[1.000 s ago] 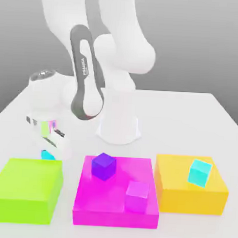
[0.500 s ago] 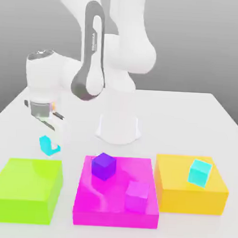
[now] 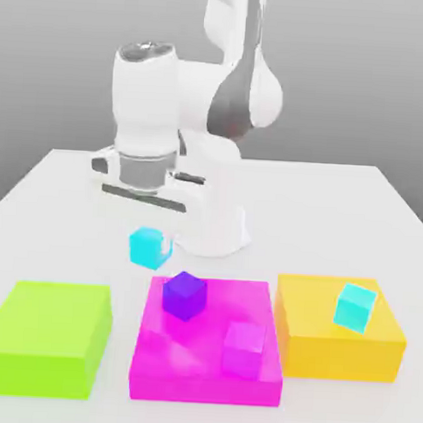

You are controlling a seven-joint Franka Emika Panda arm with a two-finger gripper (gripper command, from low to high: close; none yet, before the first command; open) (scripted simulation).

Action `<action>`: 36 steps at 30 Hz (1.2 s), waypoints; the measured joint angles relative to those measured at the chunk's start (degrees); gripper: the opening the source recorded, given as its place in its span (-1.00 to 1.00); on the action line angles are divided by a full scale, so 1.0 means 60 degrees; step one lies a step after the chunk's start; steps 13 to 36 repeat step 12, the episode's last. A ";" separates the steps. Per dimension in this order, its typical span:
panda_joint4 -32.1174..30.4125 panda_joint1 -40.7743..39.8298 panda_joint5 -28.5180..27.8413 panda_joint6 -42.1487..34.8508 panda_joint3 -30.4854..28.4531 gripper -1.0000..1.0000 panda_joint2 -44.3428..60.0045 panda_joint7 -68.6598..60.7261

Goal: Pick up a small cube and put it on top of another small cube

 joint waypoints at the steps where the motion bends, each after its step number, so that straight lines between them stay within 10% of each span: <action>1: 0.0029 0.0250 0.0114 -0.0265 0.0126 -1.00 -0.0239 0.0030; 8: -0.0220 0.0379 0.0238 0.1814 0.0477 -1.00 0.1588 0.0101; 9: -0.0258 0.0360 0.0224 0.2126 0.0500 1.00 0.1864 0.0115; 36: -0.0258 0.0360 0.0224 0.2126 0.0500 1.00 0.1864 0.0115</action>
